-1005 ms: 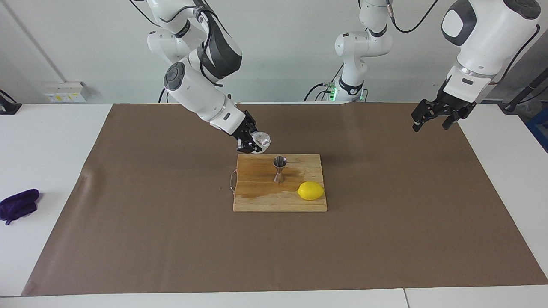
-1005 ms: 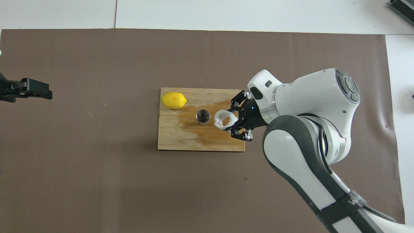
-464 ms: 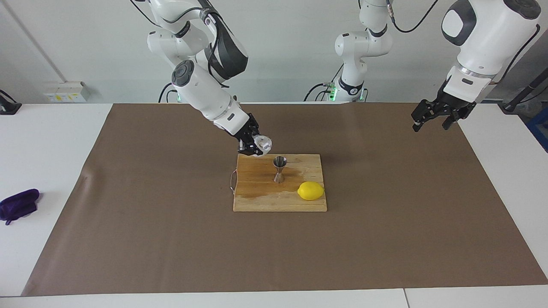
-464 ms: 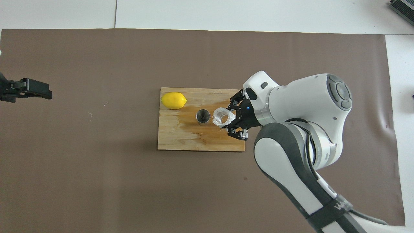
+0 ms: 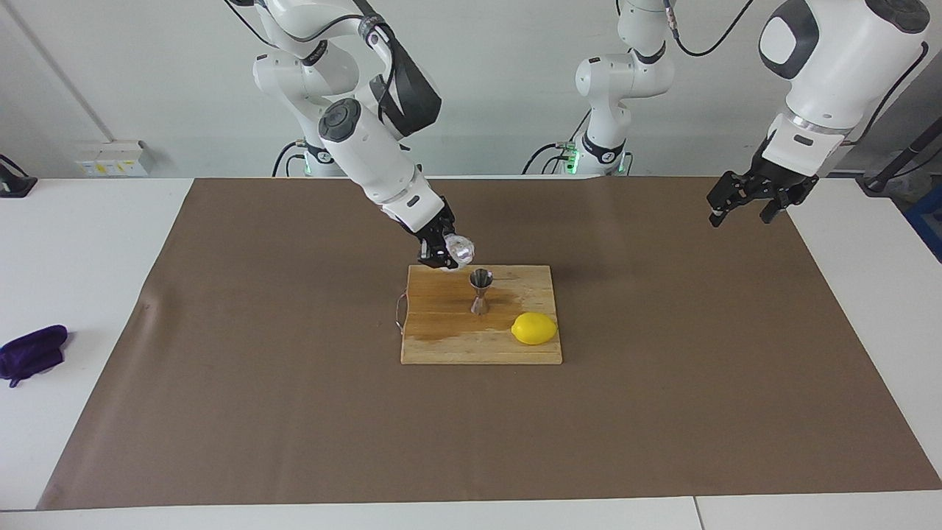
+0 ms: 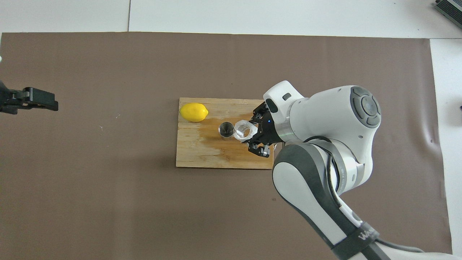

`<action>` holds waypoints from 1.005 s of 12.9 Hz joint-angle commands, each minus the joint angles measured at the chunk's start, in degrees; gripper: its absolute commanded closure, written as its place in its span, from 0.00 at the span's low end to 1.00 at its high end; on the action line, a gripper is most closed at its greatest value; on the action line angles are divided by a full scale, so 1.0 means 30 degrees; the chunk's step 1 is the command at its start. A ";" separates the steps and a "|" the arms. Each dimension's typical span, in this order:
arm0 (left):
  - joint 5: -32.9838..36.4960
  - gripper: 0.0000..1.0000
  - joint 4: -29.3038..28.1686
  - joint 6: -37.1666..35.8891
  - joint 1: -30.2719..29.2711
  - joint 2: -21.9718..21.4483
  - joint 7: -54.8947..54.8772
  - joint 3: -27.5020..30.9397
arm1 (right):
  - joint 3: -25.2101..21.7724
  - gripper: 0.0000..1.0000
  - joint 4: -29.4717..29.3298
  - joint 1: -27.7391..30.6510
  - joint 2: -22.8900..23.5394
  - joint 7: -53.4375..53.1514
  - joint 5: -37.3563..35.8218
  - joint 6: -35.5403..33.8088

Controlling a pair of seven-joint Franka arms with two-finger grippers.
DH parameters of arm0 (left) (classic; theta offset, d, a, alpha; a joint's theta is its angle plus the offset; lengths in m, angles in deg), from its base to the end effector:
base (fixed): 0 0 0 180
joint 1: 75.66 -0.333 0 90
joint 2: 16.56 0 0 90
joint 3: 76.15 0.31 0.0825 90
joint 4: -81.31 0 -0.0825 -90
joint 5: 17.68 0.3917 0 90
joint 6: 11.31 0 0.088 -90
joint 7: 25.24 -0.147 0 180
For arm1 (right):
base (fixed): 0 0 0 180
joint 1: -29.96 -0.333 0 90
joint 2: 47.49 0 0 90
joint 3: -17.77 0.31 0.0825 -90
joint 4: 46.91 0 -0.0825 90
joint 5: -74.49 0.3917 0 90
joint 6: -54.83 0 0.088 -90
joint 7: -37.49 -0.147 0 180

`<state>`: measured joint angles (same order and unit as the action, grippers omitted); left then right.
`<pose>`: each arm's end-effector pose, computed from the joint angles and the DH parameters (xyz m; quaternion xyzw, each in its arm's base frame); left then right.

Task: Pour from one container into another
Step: 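Tilt the glass cup over the metal cup with the right gripper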

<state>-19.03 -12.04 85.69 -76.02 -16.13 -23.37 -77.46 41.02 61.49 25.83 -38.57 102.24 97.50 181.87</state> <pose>0.5771 -0.0127 0.5571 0.9995 0.0091 0.0278 0.0125 0.5499 0.3052 0.4037 -0.7522 -0.6222 -0.1455 0.1609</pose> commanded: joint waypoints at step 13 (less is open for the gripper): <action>0.0335 0.00 -0.0231 -0.0106 0.0003 -0.0259 -0.0008 0.0026 | 0.1273 0.77 -0.4400 0.0090 0.2707 -0.4996 -0.5559 -0.3968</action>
<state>-19.03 -12.04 85.69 -76.02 -16.13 -23.37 -77.46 43.74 52.84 25.78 -33.47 90.22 83.12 172.54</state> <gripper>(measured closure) 0.000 0.507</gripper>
